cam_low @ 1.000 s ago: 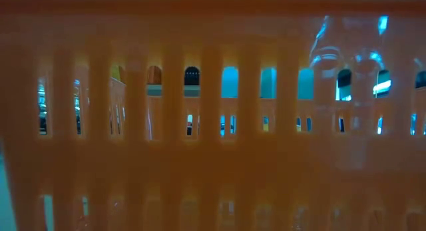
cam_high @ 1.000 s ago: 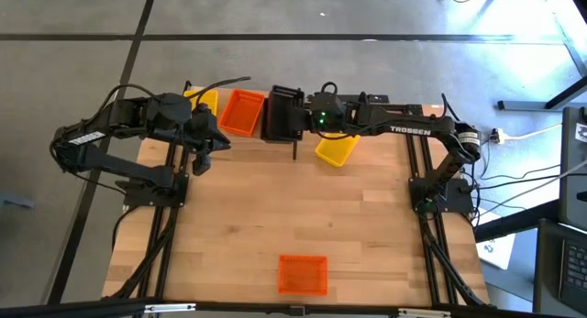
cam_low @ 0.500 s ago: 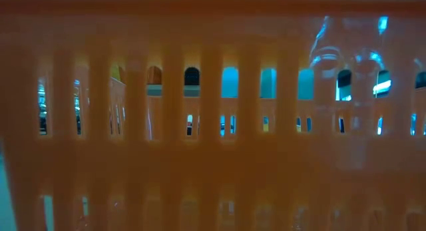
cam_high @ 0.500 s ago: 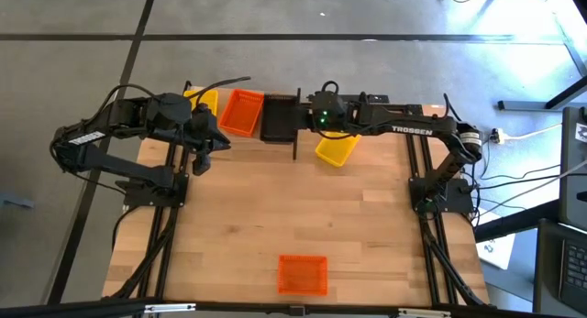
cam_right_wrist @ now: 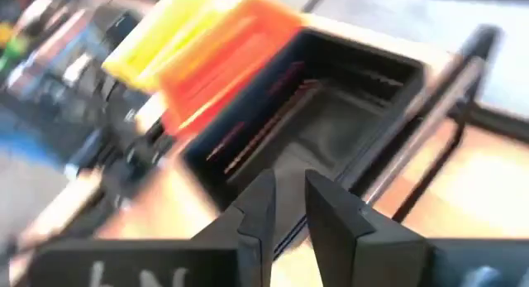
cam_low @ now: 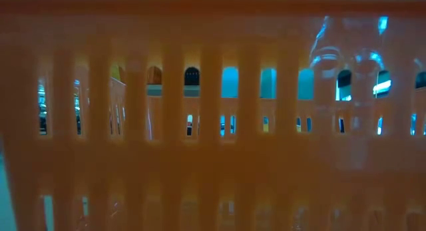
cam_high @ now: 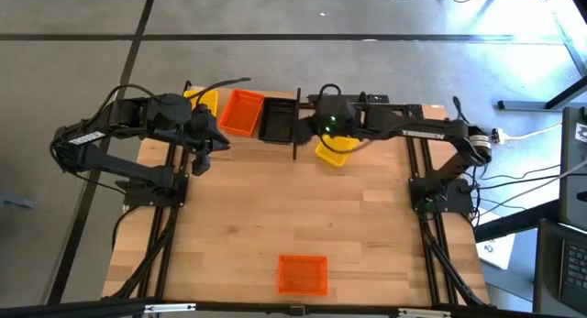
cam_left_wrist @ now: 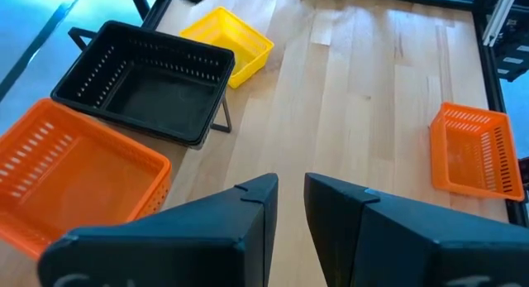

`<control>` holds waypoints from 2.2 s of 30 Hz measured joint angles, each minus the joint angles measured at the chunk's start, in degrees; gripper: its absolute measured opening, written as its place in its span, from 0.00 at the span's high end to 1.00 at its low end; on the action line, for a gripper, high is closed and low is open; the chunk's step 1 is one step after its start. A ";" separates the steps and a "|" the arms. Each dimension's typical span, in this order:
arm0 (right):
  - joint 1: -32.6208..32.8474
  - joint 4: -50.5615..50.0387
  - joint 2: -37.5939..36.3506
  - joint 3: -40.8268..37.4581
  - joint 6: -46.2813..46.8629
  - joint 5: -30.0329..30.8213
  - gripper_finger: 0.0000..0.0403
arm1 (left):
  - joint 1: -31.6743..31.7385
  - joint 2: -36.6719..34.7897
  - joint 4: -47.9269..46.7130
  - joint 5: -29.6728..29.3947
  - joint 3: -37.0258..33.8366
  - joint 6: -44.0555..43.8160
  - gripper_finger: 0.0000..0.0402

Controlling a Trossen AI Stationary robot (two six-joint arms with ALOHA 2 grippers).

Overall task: Stack baskets on shelf by color
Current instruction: Stack the yellow basket on top of the yellow basket on the shelf

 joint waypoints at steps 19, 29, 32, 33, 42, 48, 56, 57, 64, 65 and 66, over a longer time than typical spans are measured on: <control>14.00 -37.90 -13.61 0.04 -31.39 -17.72 0.84 | 0.00 -0.01 0.36 0.00 0.00 -5.89 0.86; 12.78 -38.98 -10.56 -6.71 -33.01 -8.85 0.84 | 0.01 0.00 0.86 0.00 0.00 -7.18 0.86; 11.17 -33.52 -10.15 -11.60 -35.95 -8.40 0.84 | -0.01 0.00 0.87 -0.02 0.00 -7.18 0.86; 10.76 -31.31 -10.05 -13.42 -37.44 -8.02 0.84 | 0.01 0.00 0.90 -0.02 0.00 -7.18 0.86; 7.29 -12.40 -9.86 -28.18 -42.04 -1.56 0.84 | 0.00 0.04 2.20 -0.02 0.00 -7.21 0.86; 5.22 -7.14 -9.86 -32.32 -40.63 -0.65 0.84 | 0.01 0.94 2.27 -0.03 0.00 -7.49 0.86; 2.51 -2.96 -9.86 -34.38 -40.09 -2.44 0.84 | -0.01 3.25 2.65 -0.07 0.09 -7.45 0.86; 2.28 -2.92 -9.86 -34.38 -40.11 -2.79 0.84 | -0.01 3.39 2.63 -0.07 0.09 -7.45 0.86; 0.75 -2.10 -8.97 -34.38 -40.14 -5.53 0.84 | 0.01 5.28 3.04 -0.04 -0.02 -7.45 0.86; 0.55 -2.28 -8.66 -34.38 -40.06 -5.59 0.84 | 0.01 5.37 3.33 -0.04 -0.04 -7.42 0.86; 0.32 -2.38 -8.32 -34.38 -40.05 -5.61 0.84 | -0.01 5.74 4.13 -0.04 0.01 -7.33 0.86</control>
